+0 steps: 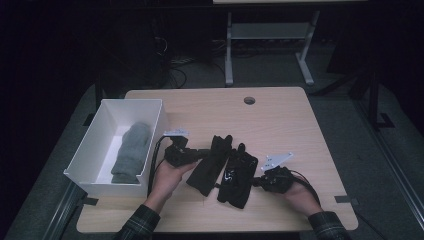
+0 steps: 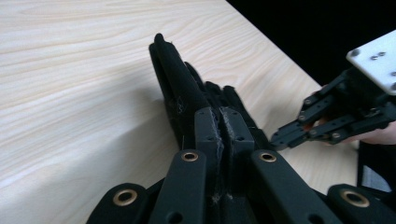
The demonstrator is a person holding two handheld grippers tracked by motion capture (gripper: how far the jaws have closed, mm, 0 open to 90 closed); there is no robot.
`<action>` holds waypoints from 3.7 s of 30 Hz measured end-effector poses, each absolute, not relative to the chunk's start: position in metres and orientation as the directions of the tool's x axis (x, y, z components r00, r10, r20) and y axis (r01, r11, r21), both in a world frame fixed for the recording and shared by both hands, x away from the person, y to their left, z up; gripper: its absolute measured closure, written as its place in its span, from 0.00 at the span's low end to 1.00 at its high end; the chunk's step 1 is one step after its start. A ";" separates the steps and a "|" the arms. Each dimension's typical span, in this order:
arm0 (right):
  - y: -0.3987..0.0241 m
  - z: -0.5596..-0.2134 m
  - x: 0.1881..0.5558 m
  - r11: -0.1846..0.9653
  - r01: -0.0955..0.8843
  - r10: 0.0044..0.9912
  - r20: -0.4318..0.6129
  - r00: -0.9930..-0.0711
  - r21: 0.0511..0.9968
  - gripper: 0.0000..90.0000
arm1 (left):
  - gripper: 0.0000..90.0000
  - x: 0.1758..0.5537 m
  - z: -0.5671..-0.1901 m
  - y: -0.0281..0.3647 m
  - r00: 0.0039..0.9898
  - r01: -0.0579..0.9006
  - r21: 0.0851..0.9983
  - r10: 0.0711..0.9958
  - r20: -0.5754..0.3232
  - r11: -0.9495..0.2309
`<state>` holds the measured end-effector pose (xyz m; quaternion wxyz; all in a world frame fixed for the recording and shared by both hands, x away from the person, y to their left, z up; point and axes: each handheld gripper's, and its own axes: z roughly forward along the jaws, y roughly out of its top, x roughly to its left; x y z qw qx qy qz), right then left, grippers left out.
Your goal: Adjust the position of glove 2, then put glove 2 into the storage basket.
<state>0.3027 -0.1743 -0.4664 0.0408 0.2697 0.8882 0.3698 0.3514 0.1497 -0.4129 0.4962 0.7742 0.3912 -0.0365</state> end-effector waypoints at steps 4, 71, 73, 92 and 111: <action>-0.172 -0.466 0.304 0.579 0.447 0.510 0.125 -0.851 0.682 1.00 | 0.96 0.351 -0.412 0.145 0.693 0.645 0.738 0.560 -0.454 -0.200; -0.209 -0.466 0.338 0.439 0.526 0.733 0.048 -0.679 0.728 0.42 | 0.99 0.327 -0.450 0.063 0.807 0.572 0.663 0.475 -0.351 -0.483; -0.207 -0.469 0.339 0.444 0.530 0.736 0.044 -0.676 0.723 0.38 | 0.99 0.325 -0.453 0.062 0.805 0.576 0.656 0.479 -0.350 -0.488; -0.203 -0.480 0.344 0.441 0.546 0.753 0.037 -0.657 0.712 0.18 | 0.99 0.317 -0.448 0.088 0.853 0.495 0.613 0.478 -0.209 -0.615; -0.202 -0.482 0.345 0.437 0.537 0.749 0.038 -0.661 0.722 0.15 | 0.30 0.360 -0.424 0.102 0.917 0.330 0.691 0.392 -0.072 -0.643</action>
